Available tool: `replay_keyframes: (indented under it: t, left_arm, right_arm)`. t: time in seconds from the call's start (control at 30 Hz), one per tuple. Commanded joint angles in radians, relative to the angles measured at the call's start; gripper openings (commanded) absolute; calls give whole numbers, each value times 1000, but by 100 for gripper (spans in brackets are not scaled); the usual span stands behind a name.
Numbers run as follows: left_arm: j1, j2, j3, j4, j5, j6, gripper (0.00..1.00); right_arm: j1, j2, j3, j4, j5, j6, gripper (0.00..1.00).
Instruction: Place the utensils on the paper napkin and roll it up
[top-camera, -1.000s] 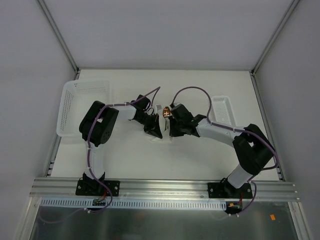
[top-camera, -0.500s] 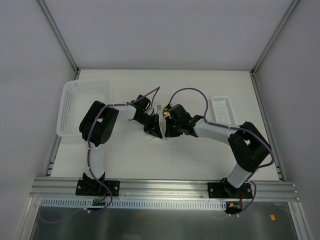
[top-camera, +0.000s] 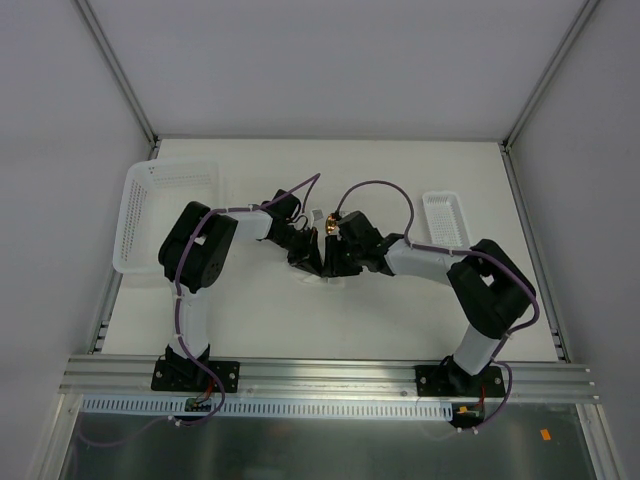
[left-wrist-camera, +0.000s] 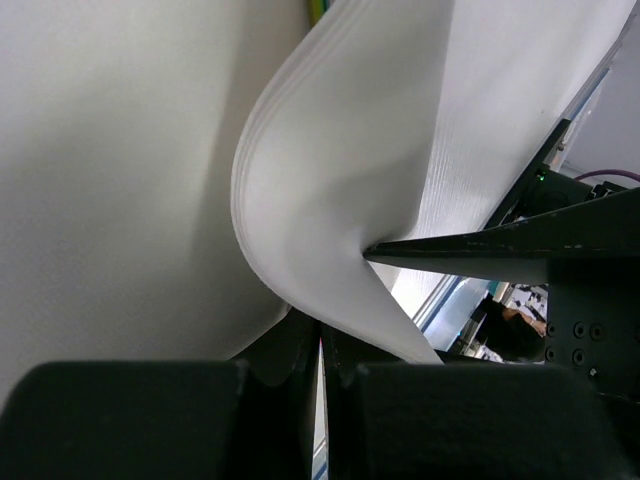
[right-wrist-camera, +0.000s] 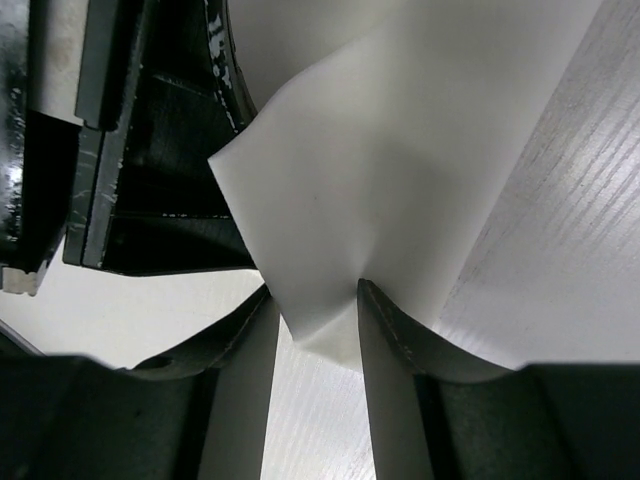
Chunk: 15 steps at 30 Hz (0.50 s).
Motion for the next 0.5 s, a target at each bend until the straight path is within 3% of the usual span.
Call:
replay_keyframes:
  t: [0.0,0.47]
  left_arm:
    - [11,19,-33,-9,-119,27,0]
    - [66,-284,-138,-10,-186,25,6]
  right_arm:
    - [-10,10,-29,28,-40,12,41]
    - [-33,18,-80,57,-41,9,45]
